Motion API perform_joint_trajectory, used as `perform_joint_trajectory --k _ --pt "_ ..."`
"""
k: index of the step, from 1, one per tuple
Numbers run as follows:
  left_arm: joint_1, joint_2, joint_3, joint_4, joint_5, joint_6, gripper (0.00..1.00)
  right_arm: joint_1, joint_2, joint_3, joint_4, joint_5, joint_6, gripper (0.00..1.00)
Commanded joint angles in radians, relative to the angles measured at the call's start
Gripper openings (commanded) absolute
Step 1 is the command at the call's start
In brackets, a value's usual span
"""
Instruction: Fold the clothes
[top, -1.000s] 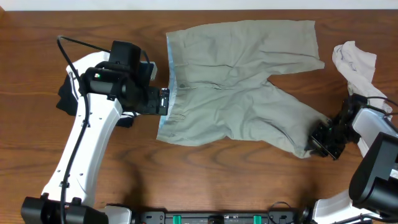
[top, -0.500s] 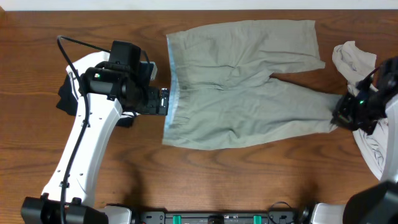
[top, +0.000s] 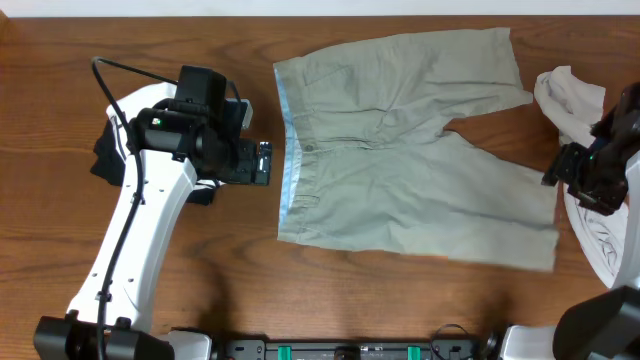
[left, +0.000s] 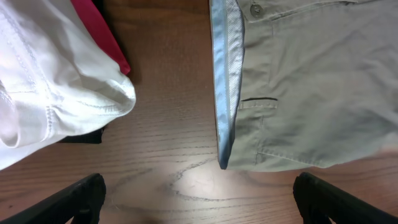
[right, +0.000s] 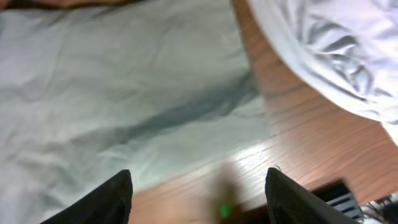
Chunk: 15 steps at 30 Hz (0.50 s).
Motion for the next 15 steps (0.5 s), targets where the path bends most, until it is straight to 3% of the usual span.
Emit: perform_joint_trajectory --k 1,6,15 --pt "-0.002 -0.002 0.004 0.000 0.009 0.009 0.98 -0.003 0.041 -0.014 -0.013 0.030 0.033 0.67" --pt "-0.002 -0.002 0.004 0.000 0.009 0.009 0.98 -0.003 0.050 -0.143 -0.006 0.002 0.015 0.67" --pt "-0.002 -0.002 0.004 0.004 0.009 0.009 0.98 -0.004 0.051 -0.476 0.171 -0.058 0.056 0.68"
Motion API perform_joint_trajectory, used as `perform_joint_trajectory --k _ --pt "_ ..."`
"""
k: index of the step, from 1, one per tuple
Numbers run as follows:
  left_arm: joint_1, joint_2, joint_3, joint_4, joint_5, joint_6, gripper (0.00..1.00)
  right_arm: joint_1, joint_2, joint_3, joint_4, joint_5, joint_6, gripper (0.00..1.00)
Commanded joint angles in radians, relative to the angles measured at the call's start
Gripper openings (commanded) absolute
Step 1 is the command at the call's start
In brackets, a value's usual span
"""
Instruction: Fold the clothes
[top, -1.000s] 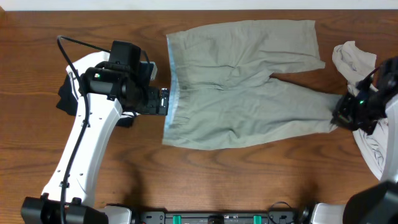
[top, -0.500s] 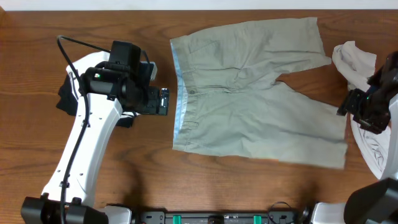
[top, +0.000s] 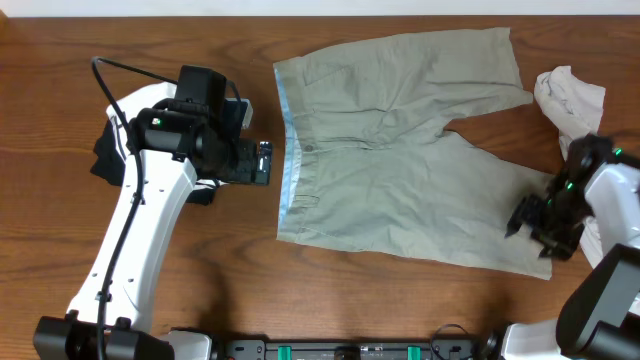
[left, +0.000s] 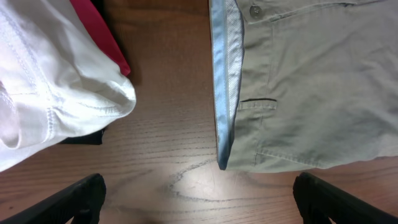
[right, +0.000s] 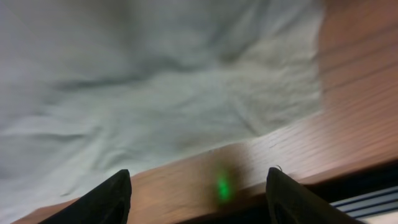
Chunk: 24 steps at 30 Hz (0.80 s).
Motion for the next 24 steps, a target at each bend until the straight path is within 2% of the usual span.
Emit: perform_joint_trajectory --k 1,7,11,17,19,21,22,24 --pt "-0.002 -0.002 0.004 -0.001 0.010 0.007 0.98 -0.004 0.001 -0.054 0.017 -0.027 0.052 0.70" --pt "-0.002 -0.002 -0.006 -0.030 0.018 -0.002 0.98 -0.004 0.001 -0.148 0.087 0.039 0.162 0.82" --pt "-0.002 -0.002 -0.078 -0.027 0.091 -0.005 0.98 -0.013 0.001 -0.240 0.201 0.091 0.272 0.84" --pt "-0.003 -0.002 -0.233 0.055 0.154 -0.023 0.98 -0.086 0.001 -0.293 0.341 0.092 0.296 0.68" --pt "-0.012 -0.002 -0.278 0.089 0.165 -0.023 0.98 -0.103 0.000 -0.293 0.353 0.087 0.295 0.56" --pt "-0.033 -0.002 -0.322 0.114 0.165 -0.025 0.98 -0.114 0.000 -0.293 0.366 0.087 0.295 0.39" --pt "-0.048 -0.002 -0.344 0.127 0.164 -0.032 0.98 -0.119 0.000 -0.292 0.366 0.087 0.295 0.36" --pt "-0.078 -0.002 -0.377 0.158 0.164 -0.058 0.98 -0.122 0.000 -0.291 0.365 0.087 0.289 0.38"
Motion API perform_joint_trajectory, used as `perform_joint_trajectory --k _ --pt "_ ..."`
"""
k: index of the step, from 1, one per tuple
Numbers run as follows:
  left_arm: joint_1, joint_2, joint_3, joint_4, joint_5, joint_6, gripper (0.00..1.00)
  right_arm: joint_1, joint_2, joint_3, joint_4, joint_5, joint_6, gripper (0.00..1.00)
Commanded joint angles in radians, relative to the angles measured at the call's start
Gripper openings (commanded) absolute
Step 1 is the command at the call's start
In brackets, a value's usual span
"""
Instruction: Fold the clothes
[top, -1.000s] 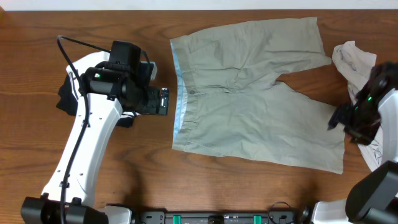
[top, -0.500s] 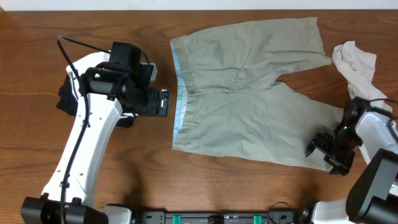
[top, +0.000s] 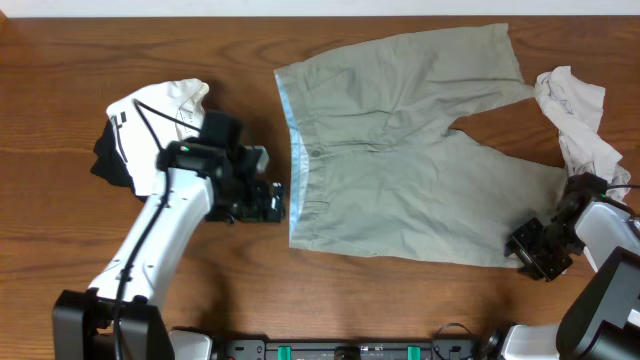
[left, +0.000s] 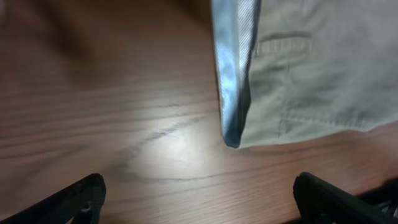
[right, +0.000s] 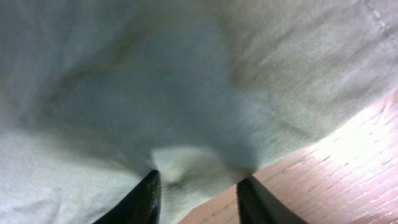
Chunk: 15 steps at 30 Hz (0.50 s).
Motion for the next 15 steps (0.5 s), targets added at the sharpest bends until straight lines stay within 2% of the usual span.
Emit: perform_joint_trajectory --k 1,7,10,12,15 --pt "-0.051 -0.001 -0.052 0.040 0.026 -0.051 0.98 -0.018 0.035 -0.031 0.031 0.113 0.009 0.41" --pt "-0.155 -0.001 -0.143 0.141 0.026 -0.156 0.98 -0.018 0.035 -0.031 0.019 0.108 -0.003 0.59" --pt "-0.192 0.000 -0.177 0.187 0.026 -0.227 0.98 -0.018 0.035 -0.031 0.016 0.108 -0.003 0.61" --pt "-0.204 0.004 -0.195 0.226 0.026 -0.324 0.99 -0.018 0.035 -0.031 0.015 0.108 -0.004 0.61" --pt "-0.210 0.022 -0.214 0.257 0.031 -0.464 0.91 -0.018 0.035 -0.031 0.015 0.108 -0.004 0.62"
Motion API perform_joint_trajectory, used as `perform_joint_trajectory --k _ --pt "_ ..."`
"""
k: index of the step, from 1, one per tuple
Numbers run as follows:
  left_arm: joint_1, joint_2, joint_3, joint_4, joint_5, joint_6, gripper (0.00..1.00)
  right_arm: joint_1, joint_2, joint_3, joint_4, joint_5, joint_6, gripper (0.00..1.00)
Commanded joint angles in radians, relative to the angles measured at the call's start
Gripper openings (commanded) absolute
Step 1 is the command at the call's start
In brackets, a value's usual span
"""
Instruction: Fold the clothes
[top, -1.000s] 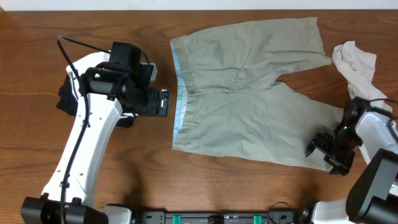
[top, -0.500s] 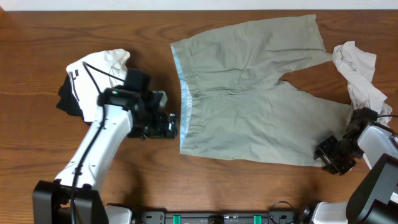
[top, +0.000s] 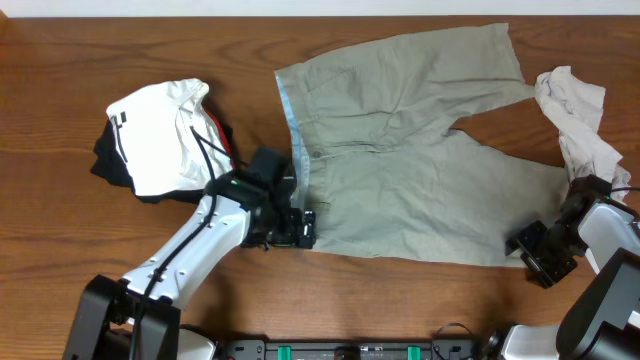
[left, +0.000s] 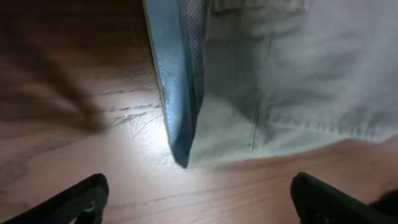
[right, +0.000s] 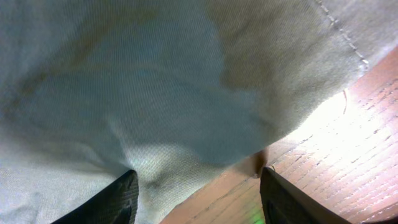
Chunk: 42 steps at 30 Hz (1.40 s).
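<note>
Khaki shorts (top: 400, 150) lie spread flat, waistband with pale blue lining (left: 177, 81) to the left and legs to the right. My left gripper (top: 296, 228) is low at the waistband's near corner, open; that corner (left: 181, 158) sits just ahead of the gripper (left: 198, 205). My right gripper (top: 540, 255) is at the near leg's hem corner, open. In the right wrist view the hem cloth (right: 155, 74) fills the space ahead of the gripper (right: 198, 199), drooping toward its left finger (right: 106, 199).
A pile of white, red and dark clothes (top: 160, 140) lies at the left. A crumpled white garment (top: 575, 115) lies at the right, beside the right arm. Bare wooden table (top: 60, 60) surrounds the shorts; its front edge is close behind both grippers.
My left gripper has moved right and nearer, from beside the waistband to its near corner. The right gripper stays at the hem corner with its fingers now wider apart.
My left gripper hovered between the clothes pile and the waistband while the right one was up by the white garment. The right one then stood at the near leg's hem, then low on it. The left arm came forward to the waistband's near corner.
</note>
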Motion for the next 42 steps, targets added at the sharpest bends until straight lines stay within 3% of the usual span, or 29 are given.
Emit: perform_joint_trajectory --k 1,6,10,15,16,24,28,32,42 --pt "-0.005 0.035 -0.020 0.018 0.018 -0.209 0.88 -0.005 0.039 -0.031 0.028 0.074 0.010 0.62" --pt "-0.005 0.131 -0.021 0.078 0.082 -0.242 0.76 -0.005 0.039 -0.031 0.027 0.075 0.010 0.62" --pt "-0.005 0.205 -0.021 0.100 0.107 -0.279 0.59 -0.005 0.039 -0.031 0.024 0.066 -0.006 0.62" --pt "-0.004 0.223 -0.021 0.098 0.118 -0.279 0.12 -0.005 0.038 -0.028 0.018 0.063 -0.009 0.62" --pt "-0.002 0.219 -0.021 0.098 0.117 -0.278 0.06 -0.005 0.038 -0.025 0.016 0.063 -0.013 0.62" --pt "0.081 0.061 -0.018 0.016 0.019 -0.275 0.06 -0.005 0.012 0.050 -0.077 0.049 -0.065 0.62" --pt "0.151 -0.064 -0.018 -0.026 -0.047 -0.264 0.06 -0.005 -0.013 0.064 -0.129 0.049 -0.076 0.70" --pt "0.183 -0.148 -0.018 -0.026 -0.049 -0.256 0.06 -0.005 -0.013 0.055 -0.145 0.049 -0.075 0.71" --pt "0.183 -0.158 -0.018 -0.033 -0.061 -0.237 0.06 -0.004 -0.013 -0.047 -0.151 0.002 -0.073 0.69"
